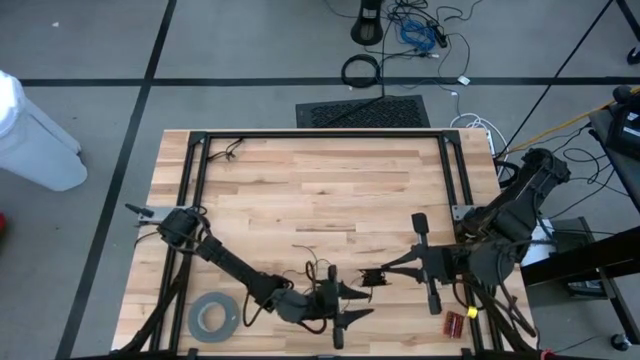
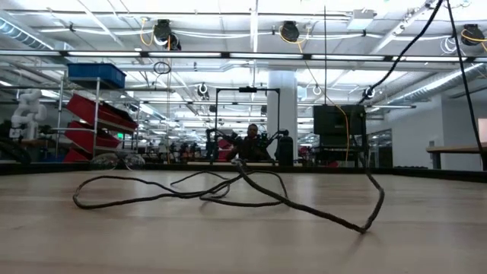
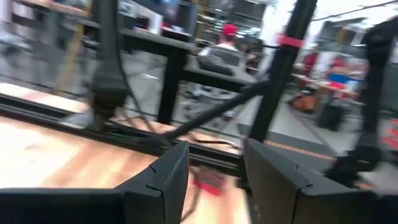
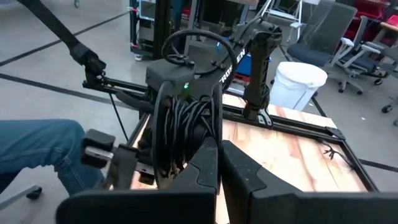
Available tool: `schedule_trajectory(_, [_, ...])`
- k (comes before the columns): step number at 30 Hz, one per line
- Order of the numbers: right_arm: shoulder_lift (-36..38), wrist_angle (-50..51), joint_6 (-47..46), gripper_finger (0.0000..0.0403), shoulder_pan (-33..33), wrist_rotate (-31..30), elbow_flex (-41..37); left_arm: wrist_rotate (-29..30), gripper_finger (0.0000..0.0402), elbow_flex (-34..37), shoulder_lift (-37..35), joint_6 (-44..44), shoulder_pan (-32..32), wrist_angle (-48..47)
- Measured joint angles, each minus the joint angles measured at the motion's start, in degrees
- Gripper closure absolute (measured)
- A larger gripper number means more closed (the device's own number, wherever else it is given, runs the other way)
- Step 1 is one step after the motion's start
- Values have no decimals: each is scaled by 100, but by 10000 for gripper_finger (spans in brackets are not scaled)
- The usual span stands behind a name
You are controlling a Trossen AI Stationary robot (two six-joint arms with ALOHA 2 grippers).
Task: Coil cords
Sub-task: Coil the black wire onto the spool
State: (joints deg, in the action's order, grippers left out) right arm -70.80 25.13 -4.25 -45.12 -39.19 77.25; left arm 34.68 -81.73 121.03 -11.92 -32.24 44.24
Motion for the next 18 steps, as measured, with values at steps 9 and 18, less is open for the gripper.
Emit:
schedule_trajectory(9, [82,-57,342,403,251,-29,0,48,239,0,-4,-274,161,-631])
schedule_trajectory(18, [135,-46,411,403,352,21,0,556,239,0,-4,-217,240,-773])
